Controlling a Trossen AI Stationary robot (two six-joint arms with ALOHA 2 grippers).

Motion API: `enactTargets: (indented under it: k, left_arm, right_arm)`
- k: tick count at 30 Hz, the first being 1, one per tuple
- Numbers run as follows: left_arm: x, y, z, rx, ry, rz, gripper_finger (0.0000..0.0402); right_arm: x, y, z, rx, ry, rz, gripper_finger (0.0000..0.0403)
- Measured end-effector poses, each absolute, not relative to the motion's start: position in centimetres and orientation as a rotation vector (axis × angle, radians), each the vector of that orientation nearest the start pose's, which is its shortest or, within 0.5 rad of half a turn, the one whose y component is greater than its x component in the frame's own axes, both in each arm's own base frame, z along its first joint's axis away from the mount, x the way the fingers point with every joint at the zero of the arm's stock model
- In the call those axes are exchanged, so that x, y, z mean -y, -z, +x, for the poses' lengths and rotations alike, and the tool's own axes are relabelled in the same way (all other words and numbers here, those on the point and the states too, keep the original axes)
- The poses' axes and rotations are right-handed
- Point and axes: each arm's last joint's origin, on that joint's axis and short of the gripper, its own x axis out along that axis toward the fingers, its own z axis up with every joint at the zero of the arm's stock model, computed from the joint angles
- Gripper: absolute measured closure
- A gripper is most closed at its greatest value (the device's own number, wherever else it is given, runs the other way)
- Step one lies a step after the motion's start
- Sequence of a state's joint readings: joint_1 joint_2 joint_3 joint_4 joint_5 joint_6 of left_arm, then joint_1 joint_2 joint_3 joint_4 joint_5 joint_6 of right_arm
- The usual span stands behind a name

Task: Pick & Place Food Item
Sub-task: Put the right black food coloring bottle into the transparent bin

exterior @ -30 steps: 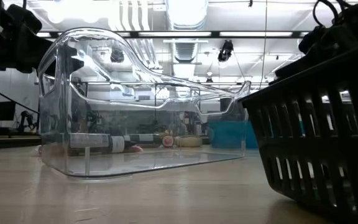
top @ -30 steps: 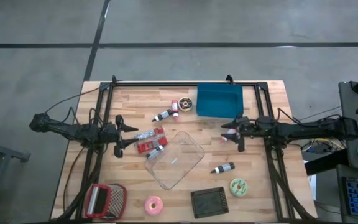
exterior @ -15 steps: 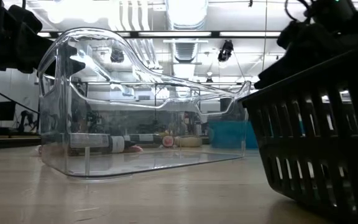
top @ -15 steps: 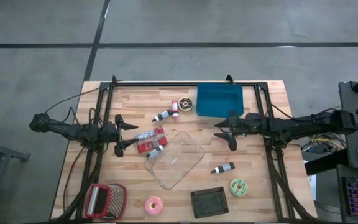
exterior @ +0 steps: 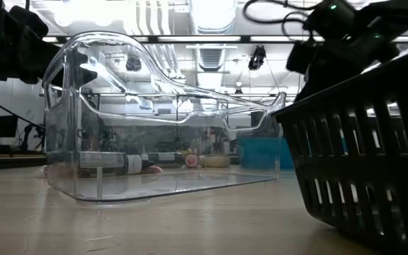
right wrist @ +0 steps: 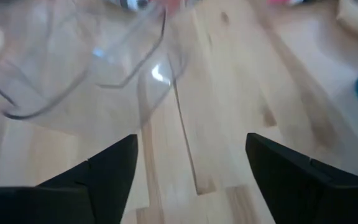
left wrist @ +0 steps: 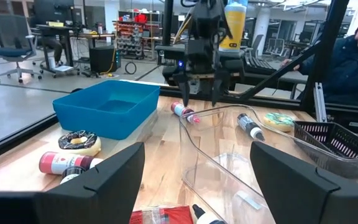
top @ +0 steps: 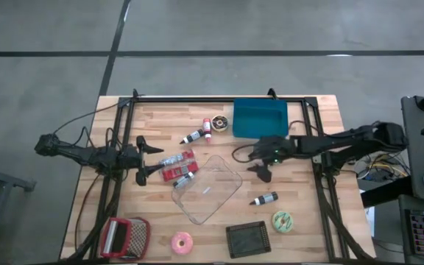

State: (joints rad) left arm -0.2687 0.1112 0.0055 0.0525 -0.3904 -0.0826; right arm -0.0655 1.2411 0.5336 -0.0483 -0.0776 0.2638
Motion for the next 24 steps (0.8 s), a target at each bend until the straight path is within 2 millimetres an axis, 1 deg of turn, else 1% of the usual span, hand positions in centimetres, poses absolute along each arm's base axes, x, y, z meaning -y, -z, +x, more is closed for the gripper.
enactTargets:
  k: [5, 7, 10, 15, 24]
  left_arm:
    - [1.7, -16.1, 10.2, -0.051, -0.123, -0.06, 0.0105]
    - [1.7, -16.1, 10.2, -0.053, -0.123, -0.056, 0.0105]
    - [1.7, -16.1, 10.2, -0.058, -0.123, -0.053, 0.0105]
    - [1.7, -15.9, 10.3, -0.073, -0.123, -0.048, 0.0105]
    - [1.8, -15.6, 10.5, -0.107, -0.121, -0.038, 0.0105]
  right_arm:
    - [0.9, -17.1, 24.4, -0.85, 0.069, 0.275, 0.009]
    - [0.6, -17.1, 24.6, -0.893, 0.061, 0.266, 0.0089]
    - [0.3, -17.6, 24.8, -0.941, 0.053, 0.259, 0.0089]
    - [-0.4, -19.0, 24.5, -0.974, 0.036, 0.245, 0.0089]
    - [-0.4, -20.5, 22.5, -1.103, 0.087, 0.202, 0.0089]
